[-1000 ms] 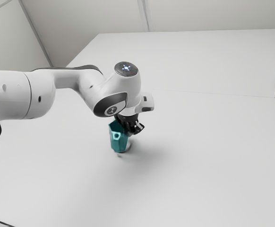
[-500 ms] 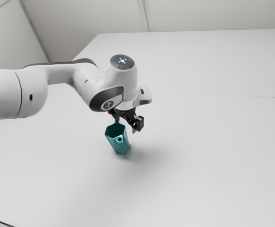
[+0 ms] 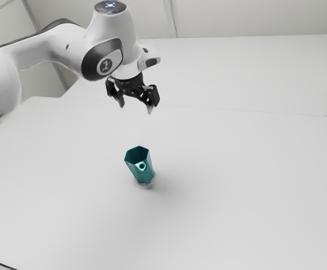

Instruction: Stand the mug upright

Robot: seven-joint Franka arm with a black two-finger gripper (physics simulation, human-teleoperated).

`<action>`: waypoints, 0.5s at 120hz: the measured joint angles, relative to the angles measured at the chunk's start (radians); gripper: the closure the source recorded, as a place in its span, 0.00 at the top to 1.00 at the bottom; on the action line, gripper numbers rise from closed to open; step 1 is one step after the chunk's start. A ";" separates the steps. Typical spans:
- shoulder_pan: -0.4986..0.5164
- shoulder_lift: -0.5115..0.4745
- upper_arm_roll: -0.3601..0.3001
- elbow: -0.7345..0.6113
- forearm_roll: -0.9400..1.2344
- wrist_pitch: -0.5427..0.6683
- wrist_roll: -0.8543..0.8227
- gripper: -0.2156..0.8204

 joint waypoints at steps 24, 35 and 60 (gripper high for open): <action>0.051 0.006 0.055 0.093 -0.160 -0.110 0.111 0.79; 0.078 0.012 0.110 0.124 -0.224 -0.134 0.192 0.79; 0.171 0.015 0.155 0.182 -0.273 -0.188 0.355 0.79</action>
